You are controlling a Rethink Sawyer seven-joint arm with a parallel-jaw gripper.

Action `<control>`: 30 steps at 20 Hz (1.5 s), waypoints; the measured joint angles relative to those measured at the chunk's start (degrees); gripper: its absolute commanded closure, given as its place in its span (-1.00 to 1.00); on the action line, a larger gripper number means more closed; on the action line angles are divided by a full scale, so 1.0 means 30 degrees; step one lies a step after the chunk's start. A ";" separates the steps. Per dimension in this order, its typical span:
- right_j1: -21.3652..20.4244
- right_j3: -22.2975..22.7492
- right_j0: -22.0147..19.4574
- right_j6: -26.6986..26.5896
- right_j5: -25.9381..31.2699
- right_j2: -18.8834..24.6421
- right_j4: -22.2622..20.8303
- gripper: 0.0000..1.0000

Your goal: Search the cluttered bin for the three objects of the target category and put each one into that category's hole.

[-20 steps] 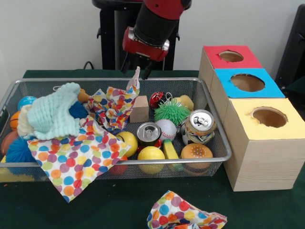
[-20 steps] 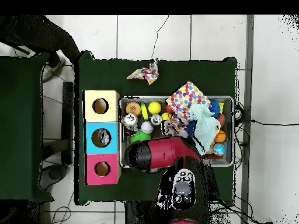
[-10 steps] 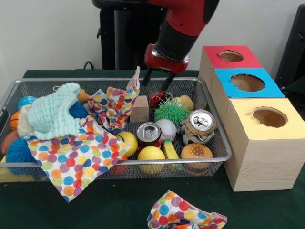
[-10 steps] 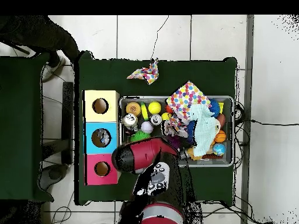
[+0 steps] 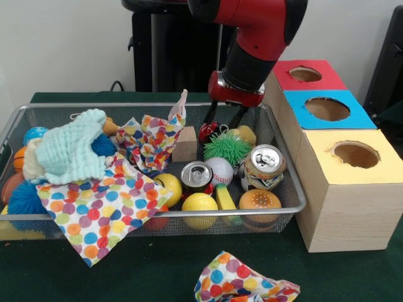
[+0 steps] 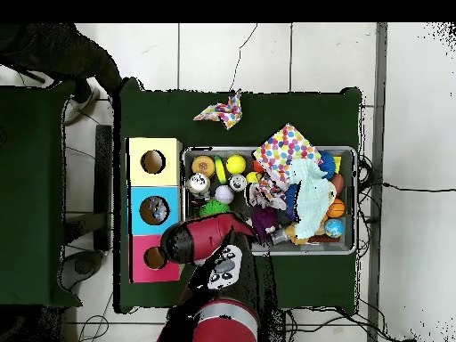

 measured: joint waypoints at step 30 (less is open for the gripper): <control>0.0670 -0.0553 -0.0652 0.0016 -0.2935 -0.0138 0.0580 -1.00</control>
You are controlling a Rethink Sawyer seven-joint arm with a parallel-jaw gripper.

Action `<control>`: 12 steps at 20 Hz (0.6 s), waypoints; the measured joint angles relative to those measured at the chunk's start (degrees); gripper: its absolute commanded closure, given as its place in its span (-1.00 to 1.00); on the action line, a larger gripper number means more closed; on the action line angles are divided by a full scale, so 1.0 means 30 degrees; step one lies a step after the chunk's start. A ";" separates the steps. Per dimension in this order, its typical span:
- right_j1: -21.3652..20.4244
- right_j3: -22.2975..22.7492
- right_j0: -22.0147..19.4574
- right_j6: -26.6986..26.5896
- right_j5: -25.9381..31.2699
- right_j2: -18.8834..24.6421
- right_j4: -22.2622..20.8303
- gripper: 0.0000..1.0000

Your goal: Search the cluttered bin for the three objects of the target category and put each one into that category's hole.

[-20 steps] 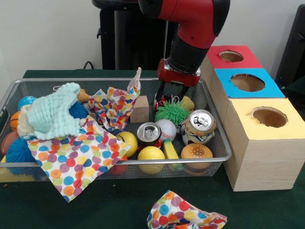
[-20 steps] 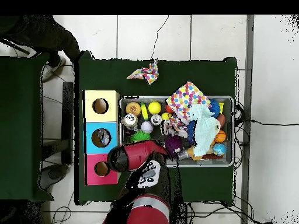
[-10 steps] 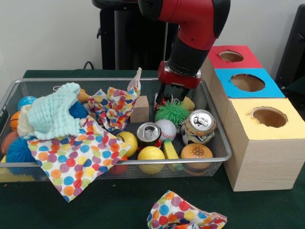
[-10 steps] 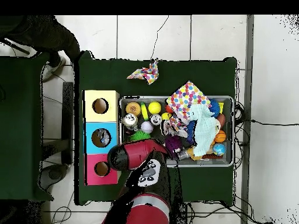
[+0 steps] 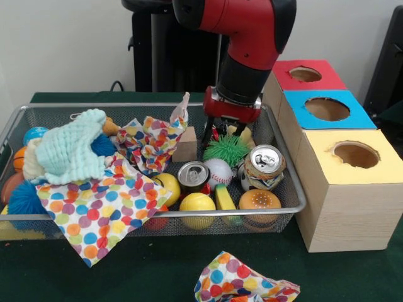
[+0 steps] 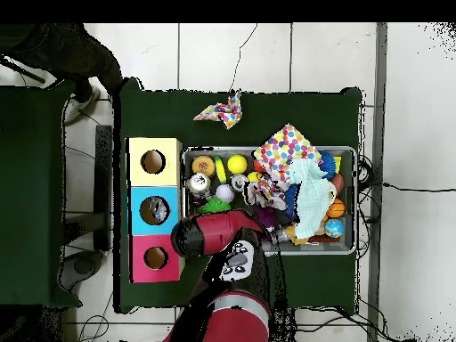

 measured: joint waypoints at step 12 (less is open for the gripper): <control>0.0277 -0.0202 0.0061 0.0000 -0.0122 -0.0127 -0.0004 -1.00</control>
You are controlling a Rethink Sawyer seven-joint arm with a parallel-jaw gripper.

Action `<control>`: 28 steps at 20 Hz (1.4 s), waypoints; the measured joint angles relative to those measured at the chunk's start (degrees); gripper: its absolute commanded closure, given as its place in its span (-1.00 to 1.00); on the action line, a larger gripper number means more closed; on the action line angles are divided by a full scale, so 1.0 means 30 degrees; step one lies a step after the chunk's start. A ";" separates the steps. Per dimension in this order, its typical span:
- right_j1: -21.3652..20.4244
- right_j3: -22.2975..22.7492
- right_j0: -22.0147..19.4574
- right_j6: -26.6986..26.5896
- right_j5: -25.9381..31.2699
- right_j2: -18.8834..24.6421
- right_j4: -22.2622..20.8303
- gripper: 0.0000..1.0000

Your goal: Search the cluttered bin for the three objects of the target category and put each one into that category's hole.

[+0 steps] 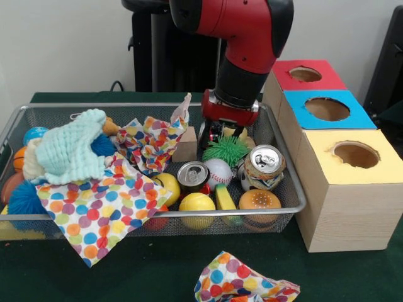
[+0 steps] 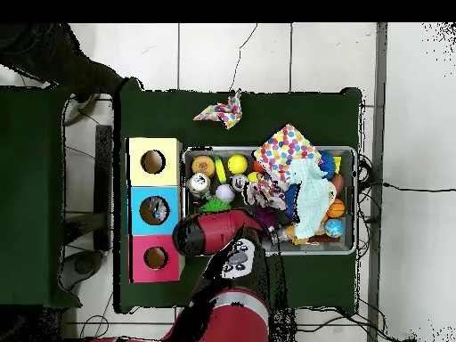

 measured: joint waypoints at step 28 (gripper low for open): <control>-0.1114 -0.0899 -0.0935 0.0004 0.6121 -0.0383 0.1822 1.00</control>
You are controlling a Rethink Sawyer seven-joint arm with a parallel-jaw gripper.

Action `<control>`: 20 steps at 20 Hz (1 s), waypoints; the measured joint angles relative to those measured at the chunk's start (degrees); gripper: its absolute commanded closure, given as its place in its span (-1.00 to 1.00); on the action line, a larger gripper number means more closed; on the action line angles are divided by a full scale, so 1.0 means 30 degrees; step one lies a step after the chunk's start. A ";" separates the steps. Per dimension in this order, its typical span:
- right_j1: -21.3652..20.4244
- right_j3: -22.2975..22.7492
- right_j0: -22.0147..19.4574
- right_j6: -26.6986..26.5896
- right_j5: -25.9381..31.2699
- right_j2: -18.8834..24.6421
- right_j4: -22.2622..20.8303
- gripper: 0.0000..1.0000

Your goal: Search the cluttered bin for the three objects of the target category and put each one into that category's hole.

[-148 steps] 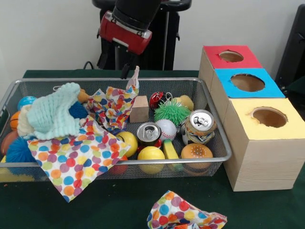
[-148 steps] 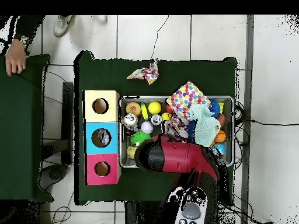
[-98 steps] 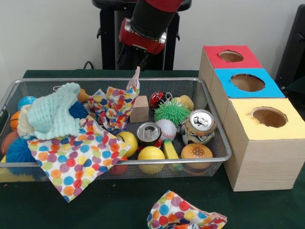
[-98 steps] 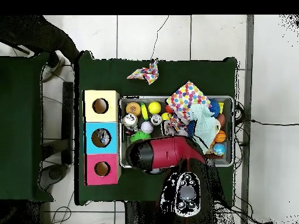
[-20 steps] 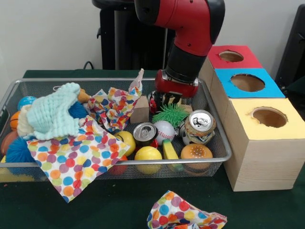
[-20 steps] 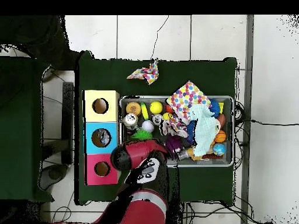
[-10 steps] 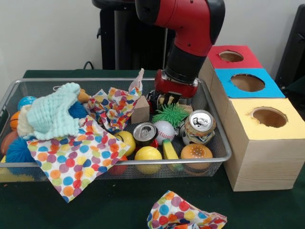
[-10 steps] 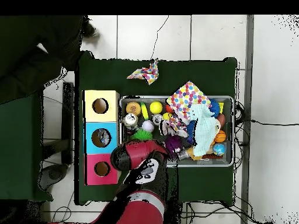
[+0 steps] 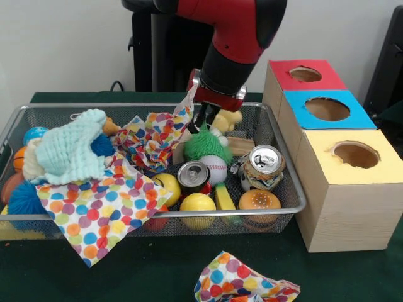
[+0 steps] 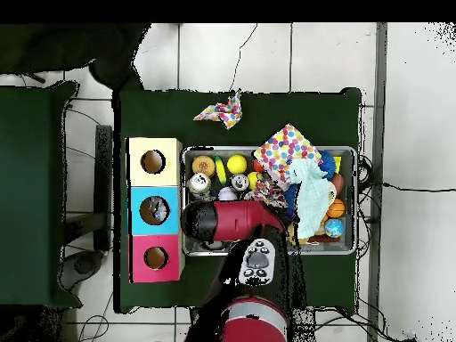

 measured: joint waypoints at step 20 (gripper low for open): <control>-0.2992 -0.0979 -0.3340 0.0000 0.5280 0.2376 -0.0145 1.00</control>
